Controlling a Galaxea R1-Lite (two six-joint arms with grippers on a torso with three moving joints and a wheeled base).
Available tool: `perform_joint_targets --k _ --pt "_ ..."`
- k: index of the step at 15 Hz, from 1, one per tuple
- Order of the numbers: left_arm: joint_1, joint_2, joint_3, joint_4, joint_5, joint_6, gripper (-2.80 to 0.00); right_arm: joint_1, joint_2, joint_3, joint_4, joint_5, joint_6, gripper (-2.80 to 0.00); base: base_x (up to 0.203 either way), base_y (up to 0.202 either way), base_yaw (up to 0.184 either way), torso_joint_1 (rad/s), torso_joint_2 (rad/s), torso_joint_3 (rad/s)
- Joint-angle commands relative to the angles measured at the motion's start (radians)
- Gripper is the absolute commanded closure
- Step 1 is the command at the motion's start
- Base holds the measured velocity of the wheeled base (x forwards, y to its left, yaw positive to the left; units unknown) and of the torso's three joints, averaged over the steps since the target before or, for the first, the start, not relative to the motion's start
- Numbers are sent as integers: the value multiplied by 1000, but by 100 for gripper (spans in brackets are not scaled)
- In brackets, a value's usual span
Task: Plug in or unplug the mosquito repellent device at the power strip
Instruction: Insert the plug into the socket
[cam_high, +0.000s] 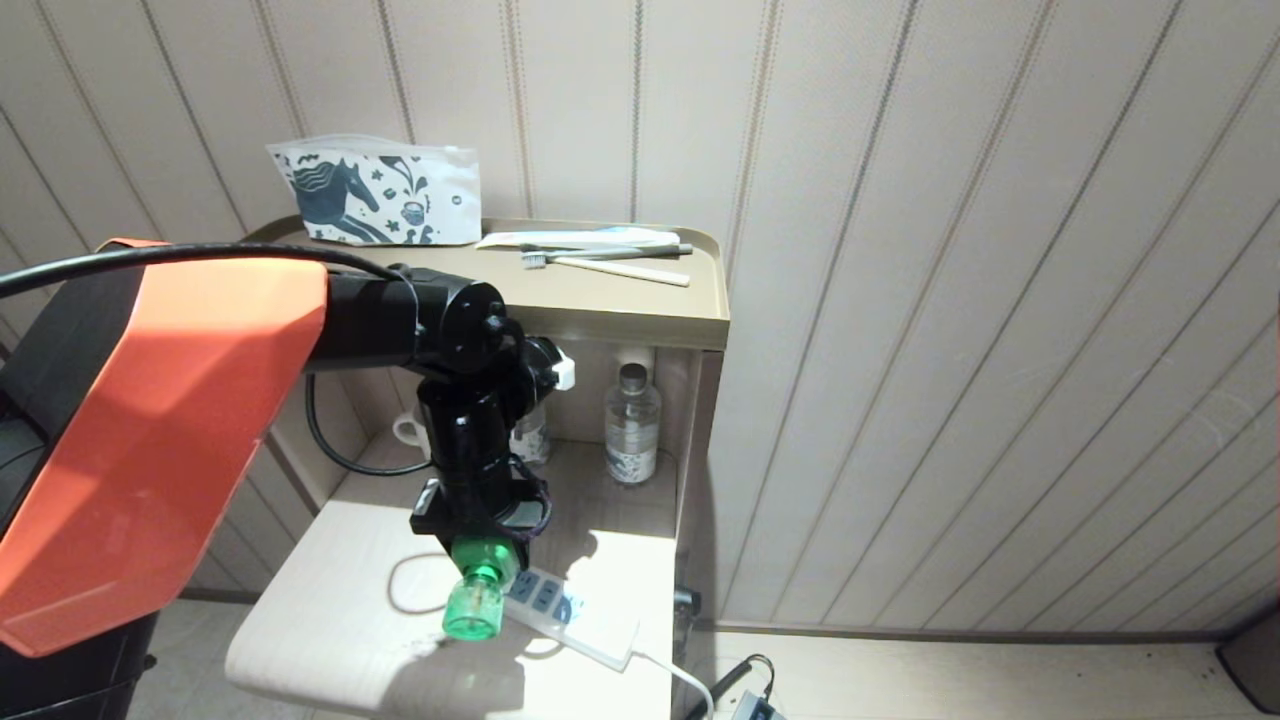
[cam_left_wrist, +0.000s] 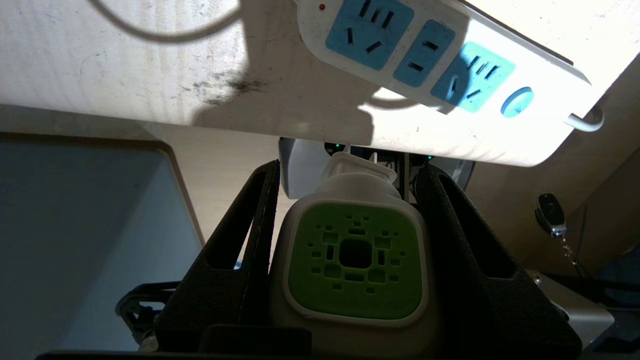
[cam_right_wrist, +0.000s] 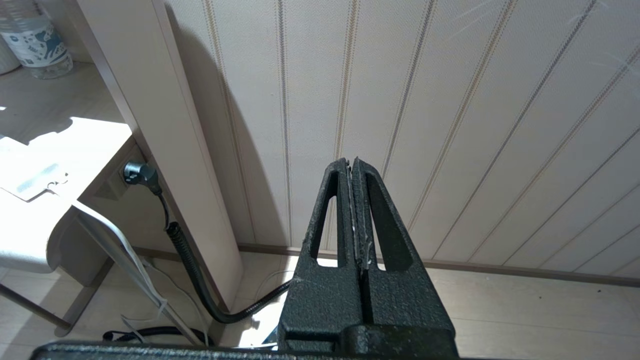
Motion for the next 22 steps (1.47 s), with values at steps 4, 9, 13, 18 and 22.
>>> perform_joint_targets --k 4,9,13,18,22 --pt "0 -55 22 2 -2 -3 0 0 1 0 0 0 0 0 0 0 0 0 0 0" --pt "0 -42 43 -13 6 0 0 0 1 0 0 0 0 0 0 0 0 -6 -11 8" --pt "5 2 29 -16 8 5 0 0 1 0 0 0 0 0 0 0 0 0 0 0" --pt "-6 3 86 -9 -2 23 0 0 0 0 0 0 0 0 0 0 0 0 0 0" --pt "-31 -6 252 -76 -25 38 0 0 1 0 0 0 0 0 0 0 0 0 0 0"
